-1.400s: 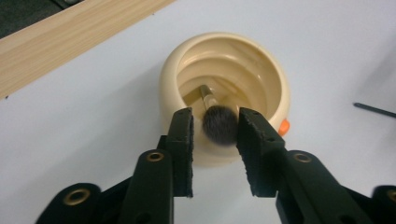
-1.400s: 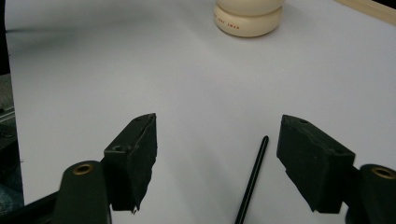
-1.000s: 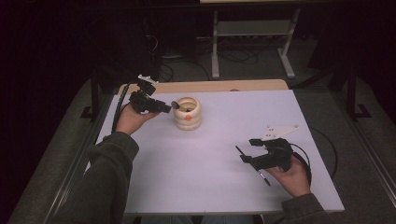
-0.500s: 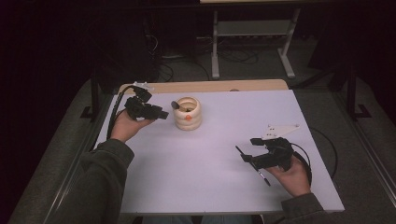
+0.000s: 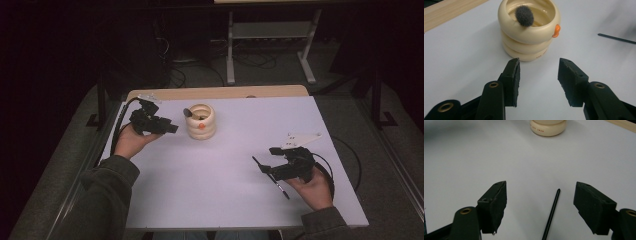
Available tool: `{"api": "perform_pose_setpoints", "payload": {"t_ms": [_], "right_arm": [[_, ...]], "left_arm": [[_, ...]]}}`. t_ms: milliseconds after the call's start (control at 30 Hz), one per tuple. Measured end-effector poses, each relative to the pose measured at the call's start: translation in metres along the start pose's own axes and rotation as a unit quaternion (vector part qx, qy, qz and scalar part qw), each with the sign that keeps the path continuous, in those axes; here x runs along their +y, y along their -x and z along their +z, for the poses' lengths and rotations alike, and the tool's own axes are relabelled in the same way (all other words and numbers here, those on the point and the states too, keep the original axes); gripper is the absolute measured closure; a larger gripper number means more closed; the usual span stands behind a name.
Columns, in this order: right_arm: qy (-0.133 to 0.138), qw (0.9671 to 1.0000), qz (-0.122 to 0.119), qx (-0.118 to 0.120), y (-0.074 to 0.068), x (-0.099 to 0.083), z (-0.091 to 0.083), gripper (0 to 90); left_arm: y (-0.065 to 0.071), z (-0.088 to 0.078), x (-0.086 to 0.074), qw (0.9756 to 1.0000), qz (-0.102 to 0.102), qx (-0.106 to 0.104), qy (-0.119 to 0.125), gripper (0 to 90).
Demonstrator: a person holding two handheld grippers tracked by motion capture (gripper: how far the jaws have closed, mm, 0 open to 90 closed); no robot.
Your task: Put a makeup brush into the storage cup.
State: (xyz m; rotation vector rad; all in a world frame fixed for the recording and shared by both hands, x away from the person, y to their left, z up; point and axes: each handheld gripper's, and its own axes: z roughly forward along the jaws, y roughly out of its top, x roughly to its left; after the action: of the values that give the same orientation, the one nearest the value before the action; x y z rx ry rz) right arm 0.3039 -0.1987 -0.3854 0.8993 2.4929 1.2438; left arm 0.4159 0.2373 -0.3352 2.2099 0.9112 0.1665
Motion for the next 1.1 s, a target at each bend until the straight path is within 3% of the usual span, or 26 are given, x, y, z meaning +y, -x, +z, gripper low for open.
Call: {"api": "perform_pose_setpoints", "payload": {"t_ms": [267, 1100], "right_arm": [[0.001, 1.0, 0.001, -0.001, 0.0, 0.0, -0.001, 25.5], [-0.001, 0.9997, 0.017, -0.016, 0.002, -0.007, -0.011, 25.3]], "left_arm": [[0.003, -0.004, -0.007, 0.9999, -0.005, -0.003, 0.009, 50.0], [0.025, -0.017, -0.022, 0.9997, 0.022, -0.002, 0.01, 45.7]]}}
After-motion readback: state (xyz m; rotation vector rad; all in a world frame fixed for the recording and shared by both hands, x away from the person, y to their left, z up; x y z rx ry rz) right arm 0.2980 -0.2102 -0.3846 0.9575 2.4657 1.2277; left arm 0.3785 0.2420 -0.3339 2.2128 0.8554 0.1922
